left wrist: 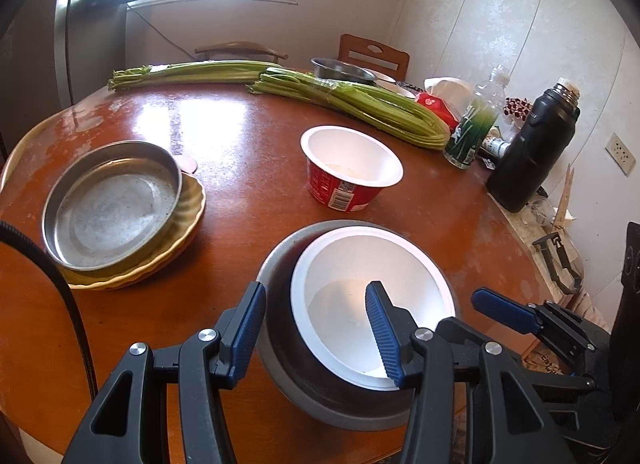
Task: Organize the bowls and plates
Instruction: 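Open the left tool to release the paper bowl inside the steel bowl, then move the open left tool to the red-printed white paper bowl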
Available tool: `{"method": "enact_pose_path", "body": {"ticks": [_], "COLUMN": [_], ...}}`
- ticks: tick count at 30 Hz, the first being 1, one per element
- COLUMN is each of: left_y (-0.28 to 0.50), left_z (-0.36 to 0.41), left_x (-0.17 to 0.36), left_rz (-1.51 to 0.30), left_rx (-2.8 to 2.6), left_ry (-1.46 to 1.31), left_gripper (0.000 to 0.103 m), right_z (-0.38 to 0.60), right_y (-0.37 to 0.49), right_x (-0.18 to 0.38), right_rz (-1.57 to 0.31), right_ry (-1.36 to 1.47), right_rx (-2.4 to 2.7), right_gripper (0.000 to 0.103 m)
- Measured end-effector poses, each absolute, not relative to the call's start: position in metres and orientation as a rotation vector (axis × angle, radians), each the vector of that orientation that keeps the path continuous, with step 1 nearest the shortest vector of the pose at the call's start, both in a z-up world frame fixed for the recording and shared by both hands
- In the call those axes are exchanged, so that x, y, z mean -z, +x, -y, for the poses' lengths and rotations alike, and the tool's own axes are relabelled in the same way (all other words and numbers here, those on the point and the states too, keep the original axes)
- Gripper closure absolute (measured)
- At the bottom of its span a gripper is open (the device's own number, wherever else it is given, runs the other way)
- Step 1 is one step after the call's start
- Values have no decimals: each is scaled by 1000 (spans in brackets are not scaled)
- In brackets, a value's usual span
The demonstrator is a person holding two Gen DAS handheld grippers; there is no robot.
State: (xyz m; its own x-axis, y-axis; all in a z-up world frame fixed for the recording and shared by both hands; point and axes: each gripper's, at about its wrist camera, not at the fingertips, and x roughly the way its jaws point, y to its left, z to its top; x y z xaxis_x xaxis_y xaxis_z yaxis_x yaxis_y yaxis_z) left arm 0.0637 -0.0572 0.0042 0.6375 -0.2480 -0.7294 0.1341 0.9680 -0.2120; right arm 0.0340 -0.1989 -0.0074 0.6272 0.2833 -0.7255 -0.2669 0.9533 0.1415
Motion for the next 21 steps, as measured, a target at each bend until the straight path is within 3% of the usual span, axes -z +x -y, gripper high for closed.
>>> {"method": "enact_pose_path", "body": {"ticks": [21], "left_y": [61], "left_z": [53], "left_x": [-31], "left_rz": [-741], "left_rx": [174], "left_ry": [-105], "left_gripper": [44], "right_z": [212], "right_y": [58], "right_x": [-5], "right_rz": [-798], "right_ry": [72], "right_rx": [-293], "right_gripper": [45]}}
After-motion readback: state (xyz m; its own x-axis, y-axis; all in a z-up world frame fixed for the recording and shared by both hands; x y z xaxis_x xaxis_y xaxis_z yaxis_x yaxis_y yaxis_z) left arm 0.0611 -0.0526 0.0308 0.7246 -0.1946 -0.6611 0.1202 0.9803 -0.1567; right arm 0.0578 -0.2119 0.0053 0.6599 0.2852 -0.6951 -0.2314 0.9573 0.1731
